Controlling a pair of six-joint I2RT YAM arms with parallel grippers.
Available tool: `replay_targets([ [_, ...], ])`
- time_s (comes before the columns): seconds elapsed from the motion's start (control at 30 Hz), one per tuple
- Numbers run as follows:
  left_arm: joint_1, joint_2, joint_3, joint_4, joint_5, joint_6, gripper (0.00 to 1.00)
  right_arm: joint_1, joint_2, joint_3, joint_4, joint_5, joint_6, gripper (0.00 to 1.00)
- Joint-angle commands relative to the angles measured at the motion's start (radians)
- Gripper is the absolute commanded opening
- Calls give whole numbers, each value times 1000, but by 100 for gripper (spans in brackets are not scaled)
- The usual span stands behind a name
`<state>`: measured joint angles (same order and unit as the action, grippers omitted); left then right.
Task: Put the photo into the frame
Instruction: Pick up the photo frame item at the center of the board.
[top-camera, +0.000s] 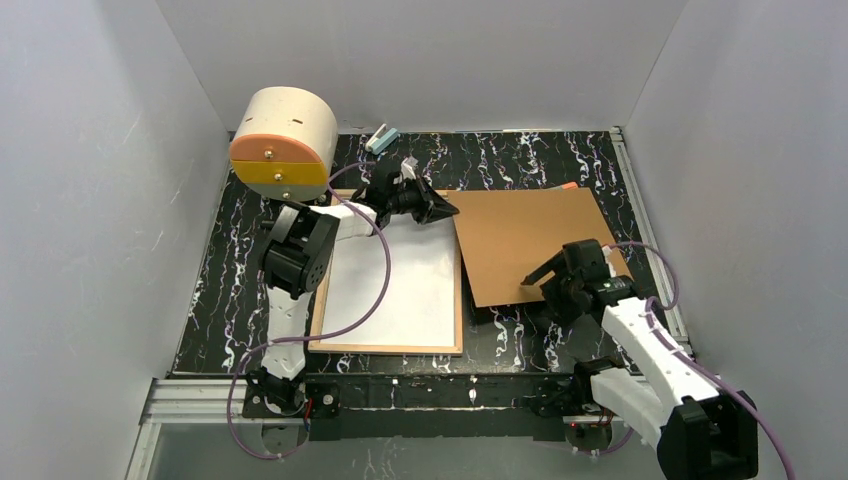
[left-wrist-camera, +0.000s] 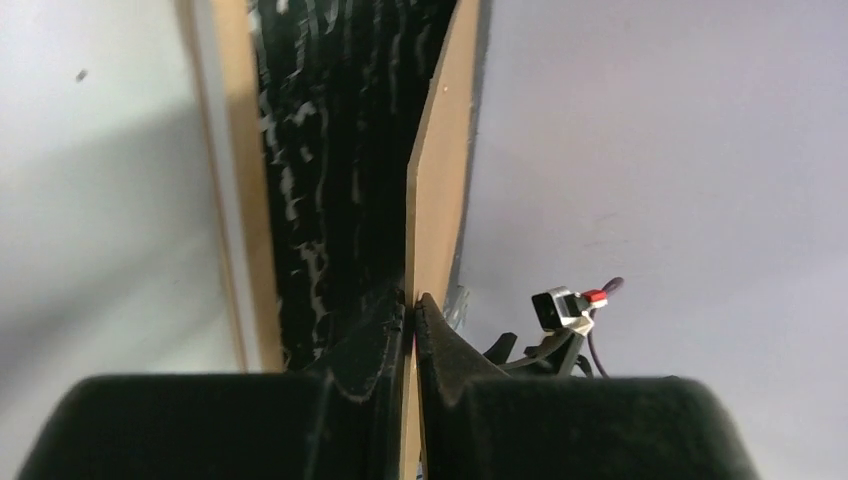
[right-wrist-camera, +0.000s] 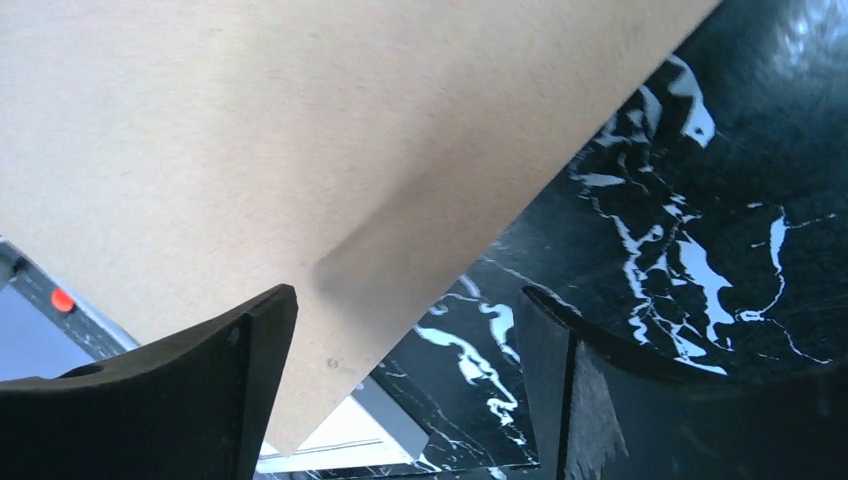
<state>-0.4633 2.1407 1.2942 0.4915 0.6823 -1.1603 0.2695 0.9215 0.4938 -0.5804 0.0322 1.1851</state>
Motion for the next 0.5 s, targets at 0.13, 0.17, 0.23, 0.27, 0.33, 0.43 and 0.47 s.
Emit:
replay_targets([
  [0.13, 79, -64, 97, 44, 31, -91, 0, 2, 28, 380, -106, 200, -310, 94],
  [0.17, 88, -73, 97, 42, 27, -106, 0, 2, 59, 439, -106, 204, -366, 94],
  [0.23, 101, -81, 110, 36, 30, -136, 0, 2, 126, 531, -73, 168, -501, 95],
  [0.27, 106, -82, 122, 22, 34, -145, 0, 4, 154, 566, -52, 144, -562, 94],
  [0.33, 114, -83, 151, -22, 39, -151, 0, 21, 191, 608, 2, 92, -706, 93],
  [0.43, 124, -85, 212, -131, 37, -118, 0, 88, 182, 602, 107, 56, -895, 91],
  [0.47, 126, -84, 235, -178, 36, -100, 0, 126, 160, 586, 160, 56, -947, 91],
])
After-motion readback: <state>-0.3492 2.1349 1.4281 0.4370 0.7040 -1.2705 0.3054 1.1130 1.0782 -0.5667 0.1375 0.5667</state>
